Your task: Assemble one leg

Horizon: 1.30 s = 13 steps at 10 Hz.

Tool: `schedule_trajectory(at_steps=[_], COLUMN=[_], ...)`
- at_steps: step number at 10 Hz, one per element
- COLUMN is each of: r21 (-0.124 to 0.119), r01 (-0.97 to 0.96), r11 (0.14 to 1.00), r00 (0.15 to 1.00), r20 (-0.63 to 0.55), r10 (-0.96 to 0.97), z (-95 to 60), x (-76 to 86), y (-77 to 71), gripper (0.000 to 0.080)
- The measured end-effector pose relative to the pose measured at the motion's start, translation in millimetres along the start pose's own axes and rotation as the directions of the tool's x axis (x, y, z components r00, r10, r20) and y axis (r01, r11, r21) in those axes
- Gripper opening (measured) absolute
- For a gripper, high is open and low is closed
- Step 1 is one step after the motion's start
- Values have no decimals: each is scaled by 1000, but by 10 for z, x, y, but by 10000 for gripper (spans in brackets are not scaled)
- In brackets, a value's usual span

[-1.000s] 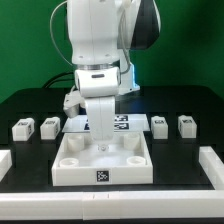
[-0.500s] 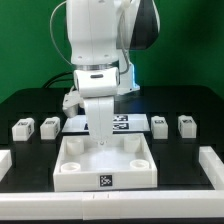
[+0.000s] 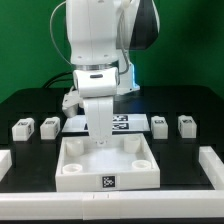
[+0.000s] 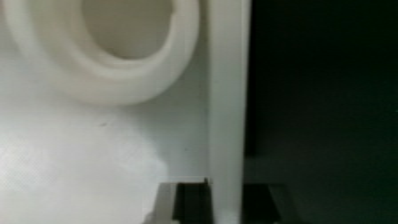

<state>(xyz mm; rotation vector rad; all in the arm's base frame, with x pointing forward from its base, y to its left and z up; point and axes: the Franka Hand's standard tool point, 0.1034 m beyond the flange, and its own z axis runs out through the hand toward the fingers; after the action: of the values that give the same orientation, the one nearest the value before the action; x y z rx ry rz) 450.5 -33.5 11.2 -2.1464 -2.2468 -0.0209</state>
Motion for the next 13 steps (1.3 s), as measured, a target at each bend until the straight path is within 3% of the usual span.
schedule_trajectory(at_steps=[4, 7, 11, 13], r21=[-50, -35, -57, -57], r01=[-51, -53, -61, -63], r11=[997, 998, 996, 996], r00=[998, 998, 997, 997], r20=[-38, -48, -55, -54], r10=[49, 51, 58, 60], z=[-20, 11, 17, 22], x=[604, 923, 916, 906], y=[512, 568, 569, 566], gripper=[57, 57, 57, 301])
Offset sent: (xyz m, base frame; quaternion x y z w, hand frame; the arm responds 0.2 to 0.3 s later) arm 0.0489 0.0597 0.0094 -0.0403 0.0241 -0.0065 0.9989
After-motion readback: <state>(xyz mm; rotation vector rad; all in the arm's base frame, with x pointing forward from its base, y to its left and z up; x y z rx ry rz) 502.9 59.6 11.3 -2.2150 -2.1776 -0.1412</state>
